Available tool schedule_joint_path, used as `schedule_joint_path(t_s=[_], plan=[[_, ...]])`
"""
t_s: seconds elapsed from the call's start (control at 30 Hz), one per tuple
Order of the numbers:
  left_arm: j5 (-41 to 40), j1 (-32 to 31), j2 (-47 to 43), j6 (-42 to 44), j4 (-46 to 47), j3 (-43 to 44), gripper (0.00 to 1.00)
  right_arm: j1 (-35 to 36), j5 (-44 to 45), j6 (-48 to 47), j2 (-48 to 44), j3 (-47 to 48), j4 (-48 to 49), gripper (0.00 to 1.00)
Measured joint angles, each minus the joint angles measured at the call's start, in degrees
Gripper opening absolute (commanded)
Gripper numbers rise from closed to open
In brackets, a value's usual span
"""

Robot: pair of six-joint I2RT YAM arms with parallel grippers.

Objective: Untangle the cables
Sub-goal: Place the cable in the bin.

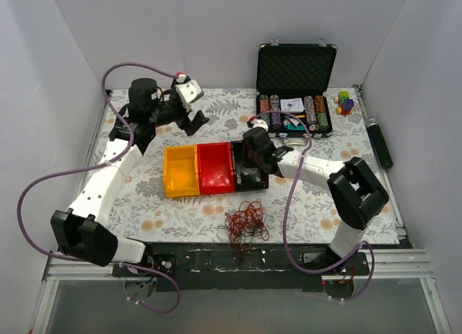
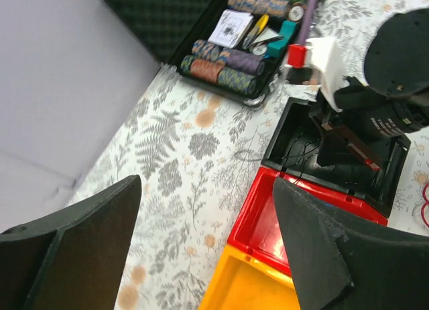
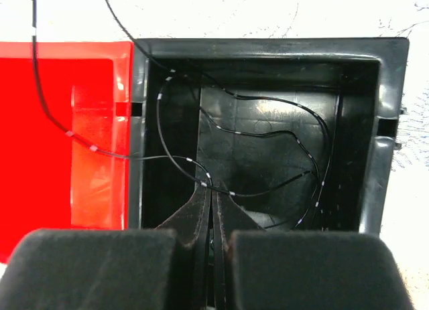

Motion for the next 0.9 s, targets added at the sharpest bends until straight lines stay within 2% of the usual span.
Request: schedule_joint_path(t_s=[0.2,0.33,0.4,0.43,0.53,0.6,0.73,0.8,0.9], plan=[[1.7,9.9,1.4,-9.0,1.0,-0.6,0.84,0.0,0.8,0.3,7.2,7.1,-7.8,0.01],[2.5,13.7,0.6,-12.2,2.8,-3.7,0.85,0.0,1.3,0.2,10.4,11.0,-12.3,0.01],[3.2,15.5,0.3,-13.7,3.0,-5.1,0.93,0.0,1.5,0.2,11.9,12.9,-14.6,0.01],[3.7,16.3,0.3,-14.5,3.3,-5.6,0.98,0.0,1.6,0.2,12.8,14.1,-15.8,0.05],[5.0,19.8,0.3,-17.4,4.2,-6.4,0.98,0.0,1.5,0.0,13.8,15.4,-18.3,0.24],[5.4,22.6,0.8,-18.9,4.4,-6.4,0.98,0.0,1.5,0.1,13.3,15.4,-19.8,0.33],[5.0,25.8,1.7,-20.5,4.3,-6.8,0.98,0.0,0.8,0.1,9.1,14.4,-21.7,0.41],[4.8,26.0,1.7,-21.0,4.3,-7.8,0.98,0.0,0.4,0.2,5.7,14.4,-22.7,0.49],[4.7,26.0,1.7,-21.4,4.3,-9.0,0.98,0.0,0.2,0.2,0.5,14.6,-23.0,0.54]])
